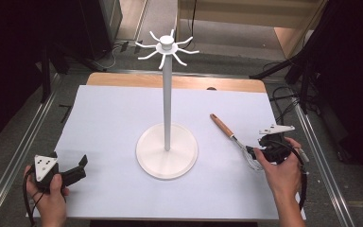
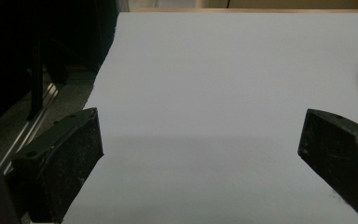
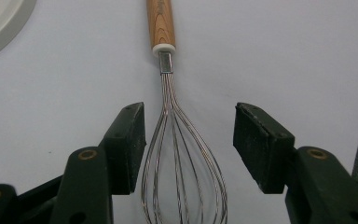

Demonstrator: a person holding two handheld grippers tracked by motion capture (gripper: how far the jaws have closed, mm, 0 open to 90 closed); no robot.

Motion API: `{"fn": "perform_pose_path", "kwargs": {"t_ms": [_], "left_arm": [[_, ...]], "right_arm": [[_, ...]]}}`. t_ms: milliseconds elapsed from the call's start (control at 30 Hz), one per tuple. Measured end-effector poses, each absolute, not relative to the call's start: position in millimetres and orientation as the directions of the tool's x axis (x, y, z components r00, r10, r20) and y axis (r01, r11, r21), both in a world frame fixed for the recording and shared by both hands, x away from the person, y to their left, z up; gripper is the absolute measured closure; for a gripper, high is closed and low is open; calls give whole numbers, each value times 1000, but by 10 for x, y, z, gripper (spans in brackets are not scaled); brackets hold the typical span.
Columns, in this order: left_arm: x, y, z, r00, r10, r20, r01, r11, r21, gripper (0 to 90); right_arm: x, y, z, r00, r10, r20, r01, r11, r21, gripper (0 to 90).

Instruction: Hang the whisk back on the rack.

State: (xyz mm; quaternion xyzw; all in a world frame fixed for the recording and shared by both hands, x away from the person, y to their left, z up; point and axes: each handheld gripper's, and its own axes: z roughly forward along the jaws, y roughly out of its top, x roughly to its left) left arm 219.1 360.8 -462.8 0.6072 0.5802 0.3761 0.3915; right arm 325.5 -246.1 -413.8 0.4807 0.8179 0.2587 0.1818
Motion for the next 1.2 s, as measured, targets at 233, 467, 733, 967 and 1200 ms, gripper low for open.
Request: {"fn": "perform_pose_path", "kwargs": {"t_ms": [233,467,733,967,1200], "left_arm": [[2192,3604,-4628,43,999,8,412,-25,911,2],[2192,3603,-4627,44,999,8,414,-25,910,2],[2197,3609,-4629,47,999,0,415,-20,910,2],[2200,3607,-4628,49,999,1,417,-21,909,2],[2205,3609,-4629,50,999,4,422,-25,906,2]], "right_arm": [[3463,-2362,-4141,-487,873,-29,724,422,546,459],[3609,-2265,-4143,-504,864,-7,748,441,497,465],[3765,-2133,-4171,-531,847,-2,762,479,435,485],[3898,-2011,-4189,-539,843,-10,780,503,372,516],[4032,-1882,-4235,-561,828,-18,778,534,332,548]]}}
